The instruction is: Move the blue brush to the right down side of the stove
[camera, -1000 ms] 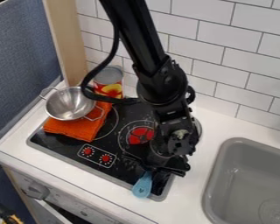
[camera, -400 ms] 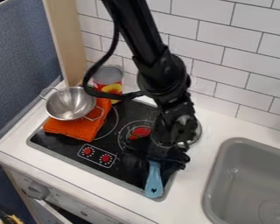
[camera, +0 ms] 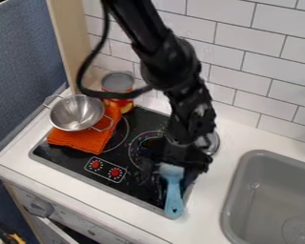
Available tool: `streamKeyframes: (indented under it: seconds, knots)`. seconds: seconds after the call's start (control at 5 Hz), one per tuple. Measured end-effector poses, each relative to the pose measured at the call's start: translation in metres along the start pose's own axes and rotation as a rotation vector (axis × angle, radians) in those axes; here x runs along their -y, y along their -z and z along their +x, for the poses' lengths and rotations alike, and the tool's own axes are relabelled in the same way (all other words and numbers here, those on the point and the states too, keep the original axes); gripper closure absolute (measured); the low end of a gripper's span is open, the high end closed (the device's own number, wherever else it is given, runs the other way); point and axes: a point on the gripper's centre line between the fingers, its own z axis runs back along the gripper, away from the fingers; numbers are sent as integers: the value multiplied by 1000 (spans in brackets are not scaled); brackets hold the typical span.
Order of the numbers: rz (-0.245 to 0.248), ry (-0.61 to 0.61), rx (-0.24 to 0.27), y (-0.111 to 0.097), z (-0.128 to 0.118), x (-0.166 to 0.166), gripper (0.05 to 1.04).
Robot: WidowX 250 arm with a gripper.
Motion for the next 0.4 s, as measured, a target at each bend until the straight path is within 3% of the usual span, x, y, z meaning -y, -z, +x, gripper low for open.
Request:
streamKeyframes:
  seconds: [0.4]
  knots:
    - [-60, -33, 37, -29, 8, -6, 83]
